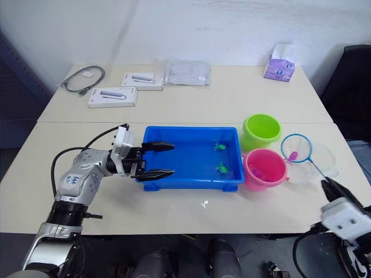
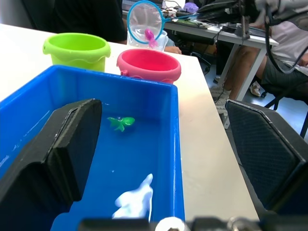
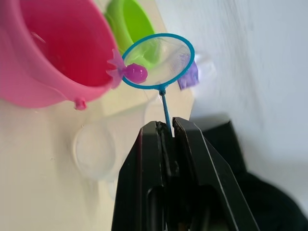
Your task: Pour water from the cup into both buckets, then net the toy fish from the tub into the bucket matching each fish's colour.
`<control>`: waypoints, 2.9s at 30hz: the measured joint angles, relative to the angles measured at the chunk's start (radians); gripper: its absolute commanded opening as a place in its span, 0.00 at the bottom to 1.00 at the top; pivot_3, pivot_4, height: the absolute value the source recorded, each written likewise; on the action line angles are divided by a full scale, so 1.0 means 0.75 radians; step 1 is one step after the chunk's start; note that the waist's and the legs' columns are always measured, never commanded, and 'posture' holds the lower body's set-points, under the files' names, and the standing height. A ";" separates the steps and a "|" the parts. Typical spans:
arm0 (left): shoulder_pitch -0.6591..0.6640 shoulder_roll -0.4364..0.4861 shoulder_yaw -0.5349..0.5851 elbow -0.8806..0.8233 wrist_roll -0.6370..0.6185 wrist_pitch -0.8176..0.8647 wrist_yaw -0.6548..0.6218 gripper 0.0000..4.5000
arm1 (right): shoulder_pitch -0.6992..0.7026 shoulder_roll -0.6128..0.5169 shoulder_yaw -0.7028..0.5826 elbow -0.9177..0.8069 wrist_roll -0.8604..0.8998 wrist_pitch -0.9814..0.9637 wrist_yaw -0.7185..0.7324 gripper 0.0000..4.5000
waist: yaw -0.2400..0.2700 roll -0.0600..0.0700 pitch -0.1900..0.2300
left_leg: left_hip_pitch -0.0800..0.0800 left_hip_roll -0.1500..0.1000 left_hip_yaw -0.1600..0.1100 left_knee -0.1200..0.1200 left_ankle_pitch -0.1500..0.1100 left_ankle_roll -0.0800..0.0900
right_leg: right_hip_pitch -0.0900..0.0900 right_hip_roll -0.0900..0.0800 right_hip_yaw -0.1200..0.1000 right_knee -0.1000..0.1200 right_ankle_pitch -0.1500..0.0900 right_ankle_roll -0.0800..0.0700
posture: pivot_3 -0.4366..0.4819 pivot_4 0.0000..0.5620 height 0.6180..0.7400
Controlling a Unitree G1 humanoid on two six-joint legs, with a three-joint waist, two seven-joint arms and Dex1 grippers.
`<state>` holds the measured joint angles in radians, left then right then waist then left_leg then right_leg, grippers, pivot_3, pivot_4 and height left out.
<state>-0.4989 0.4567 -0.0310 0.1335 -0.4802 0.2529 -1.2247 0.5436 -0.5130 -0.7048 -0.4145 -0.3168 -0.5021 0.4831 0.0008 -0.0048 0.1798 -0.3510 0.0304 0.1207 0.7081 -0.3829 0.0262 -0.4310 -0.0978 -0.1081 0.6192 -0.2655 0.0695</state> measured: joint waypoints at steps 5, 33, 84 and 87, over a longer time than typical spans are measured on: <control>0.000 -0.006 0.000 0.000 0.005 -0.003 0.004 0.98 | 0.032 -0.014 -0.007 0.044 -0.390 -0.204 -0.261 0.00 | -0.001 0.000 0.000 | 0.000 0.000 0.000 0.000 0.000 -0.001 | 0.000 0.000 0.001 0.001 -0.001 0.000 | 0.48 0.27 1.00; 0.052 0.180 0.081 0.052 0.017 -0.009 -0.026 0.98 | -0.303 -0.527 0.522 -0.346 0.487 0.630 0.133 0.00 | 0.004 -0.001 0.001 | 0.003 0.001 -0.003 0.000 0.000 0.002 | 0.002 -0.005 -0.001 0.003 -0.002 -0.002 | 0.48 0.27 1.00; 0.008 0.084 0.070 0.104 0.042 -0.059 0.015 0.98 | -1.131 -0.601 1.079 -0.306 0.356 1.712 0.844 0.00 | 0.022 -0.001 0.001 | -0.005 0.000 -0.005 0.007 -0.001 0.003 | -0.002 -0.005 -0.008 0.002 -0.001 -0.001 | 0.48 0.27 1.00; 0.025 0.092 0.073 0.095 0.042 -0.057 0.022 0.98 | -1.133 -0.541 1.057 -0.293 0.426 1.785 0.792 0.00 | 0.022 -0.001 0.001 | -0.005 0.000 -0.005 0.008 -0.001 0.003 | -0.002 -0.006 -0.008 0.002 -0.001 -0.001 | 0.48 0.27 1.00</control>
<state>-0.4799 0.5256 0.0237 0.2046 -0.4488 0.2098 -1.2084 -0.3060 -0.9187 0.0880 -0.6341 0.0030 0.8365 1.0773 0.0177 -0.0057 0.1802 -0.3549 0.0303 0.1172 0.7137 -0.3837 0.0283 -0.4322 -0.1023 -0.1140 0.6208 -0.2661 0.0691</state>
